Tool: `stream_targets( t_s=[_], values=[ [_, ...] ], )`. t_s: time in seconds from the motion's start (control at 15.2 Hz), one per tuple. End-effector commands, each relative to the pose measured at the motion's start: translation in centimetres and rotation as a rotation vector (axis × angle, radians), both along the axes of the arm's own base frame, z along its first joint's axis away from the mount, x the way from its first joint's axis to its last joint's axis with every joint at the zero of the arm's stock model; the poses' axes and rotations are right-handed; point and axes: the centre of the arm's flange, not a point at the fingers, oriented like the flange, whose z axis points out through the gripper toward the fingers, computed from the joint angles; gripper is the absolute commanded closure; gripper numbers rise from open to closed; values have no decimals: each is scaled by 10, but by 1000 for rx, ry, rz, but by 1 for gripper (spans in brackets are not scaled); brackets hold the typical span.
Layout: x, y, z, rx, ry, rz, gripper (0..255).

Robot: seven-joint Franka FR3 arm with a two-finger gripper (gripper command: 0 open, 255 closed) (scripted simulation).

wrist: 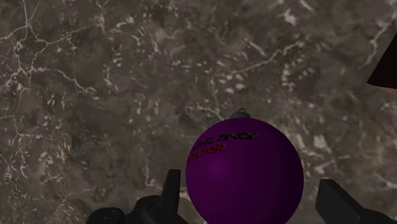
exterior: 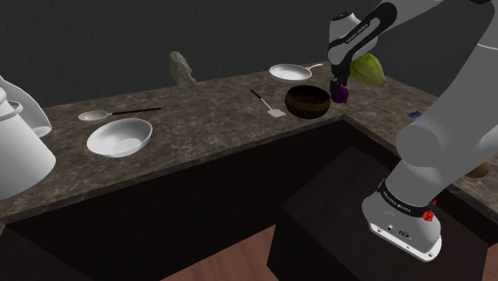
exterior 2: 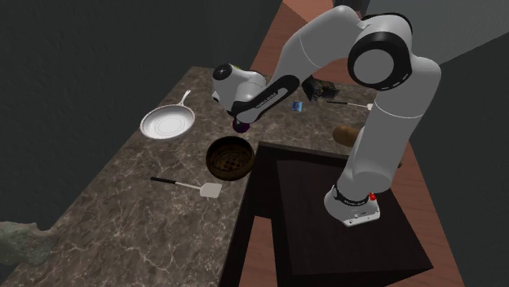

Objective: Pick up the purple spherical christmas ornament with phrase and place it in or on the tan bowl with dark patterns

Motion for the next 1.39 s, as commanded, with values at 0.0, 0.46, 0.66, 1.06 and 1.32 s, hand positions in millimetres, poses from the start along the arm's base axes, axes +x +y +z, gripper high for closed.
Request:
stream_targets(
  t_s=[0.0, 0.46, 0.66, 1.06, 1.32],
  values=[
    [0, 0, 0, 0, 0, 0, 0],
    [0, 0, 0, 0, 0, 0, 255],
    [-1, 0, 0, 0, 0, 0, 255],
    [0, 0, 15, 0, 0, 0, 255],
    [0, 0, 37, 0, 0, 0, 255]
  ],
)
